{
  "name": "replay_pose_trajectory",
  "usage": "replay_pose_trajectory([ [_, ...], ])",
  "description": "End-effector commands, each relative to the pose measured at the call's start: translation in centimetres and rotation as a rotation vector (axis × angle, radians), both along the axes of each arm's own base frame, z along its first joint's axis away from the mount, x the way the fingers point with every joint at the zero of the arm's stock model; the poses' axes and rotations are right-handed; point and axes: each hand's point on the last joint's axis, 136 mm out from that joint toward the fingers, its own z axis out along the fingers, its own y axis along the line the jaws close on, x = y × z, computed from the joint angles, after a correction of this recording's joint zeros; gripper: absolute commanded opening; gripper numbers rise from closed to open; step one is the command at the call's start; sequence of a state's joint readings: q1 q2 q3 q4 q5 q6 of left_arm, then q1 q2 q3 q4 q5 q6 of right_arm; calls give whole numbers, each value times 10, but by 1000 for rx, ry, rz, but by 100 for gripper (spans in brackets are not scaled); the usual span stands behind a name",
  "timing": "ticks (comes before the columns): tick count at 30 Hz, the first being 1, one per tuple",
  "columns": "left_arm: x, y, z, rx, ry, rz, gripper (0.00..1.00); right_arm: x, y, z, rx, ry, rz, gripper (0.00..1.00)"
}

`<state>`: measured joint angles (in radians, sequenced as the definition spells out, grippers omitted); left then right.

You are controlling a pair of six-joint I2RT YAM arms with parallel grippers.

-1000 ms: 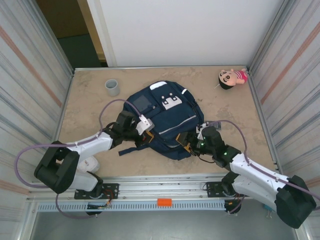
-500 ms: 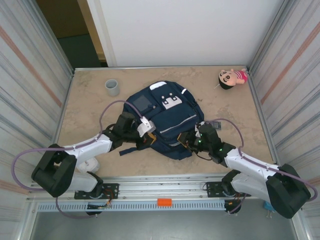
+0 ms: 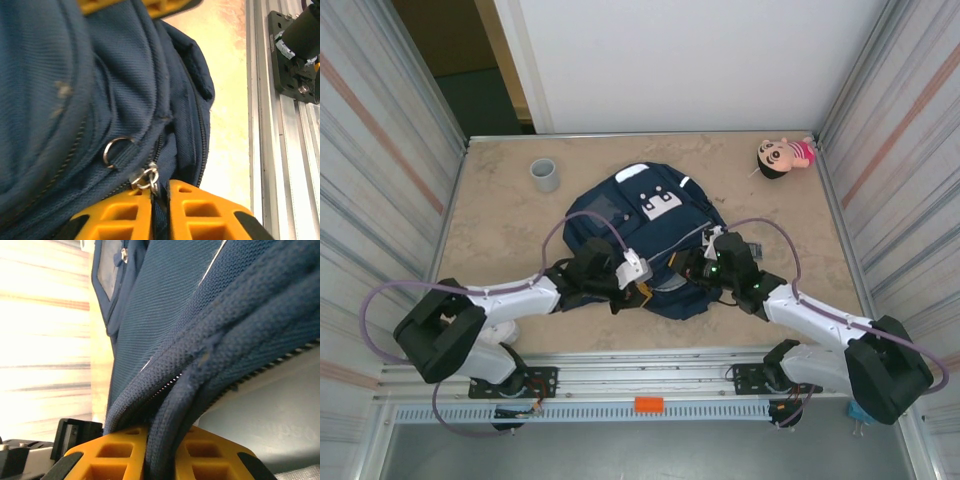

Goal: Pack the student bag

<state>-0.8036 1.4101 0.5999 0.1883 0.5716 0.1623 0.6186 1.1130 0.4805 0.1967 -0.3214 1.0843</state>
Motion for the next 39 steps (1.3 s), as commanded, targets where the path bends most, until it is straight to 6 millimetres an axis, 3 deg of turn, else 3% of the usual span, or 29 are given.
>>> replay_pose_trajectory([
  [1, -6, -22, 34, -102, -66, -71, 26, -6, 9, 23, 3, -79, 149, 15],
  [6, -11, -2, 44, -41, -183, -79, 50, -17, -2, 32, -59, -126, 288, 13],
  [10, -10, 19, 50, 45, -346, -99, 59, -26, -7, 36, -126, -138, 368, 12],
  [15, 20, 41, 61, 139, -634, 2, 67, -21, -15, 44, -122, -156, 362, 10],
  [20, 43, 47, 57, 221, -829, 13, 73, -19, -14, 51, -112, -164, 379, 9],
  [25, 63, 33, 49, 229, -896, 19, 76, -18, -11, 55, -109, -169, 395, 8],
  [29, 72, 15, 41, 200, -898, 1, 71, -20, -8, 57, -94, -167, 419, 8],
  [31, 76, 9, 35, 204, -887, -9, 63, -22, -6, 60, -86, -178, 438, 8],
  [34, 75, 5, 31, 199, -842, -21, 33, -20, -10, 62, -115, -196, 434, 7],
  [39, 43, 13, 38, 134, -698, -53, 8, -10, -27, 52, -190, -204, 366, 7],
])
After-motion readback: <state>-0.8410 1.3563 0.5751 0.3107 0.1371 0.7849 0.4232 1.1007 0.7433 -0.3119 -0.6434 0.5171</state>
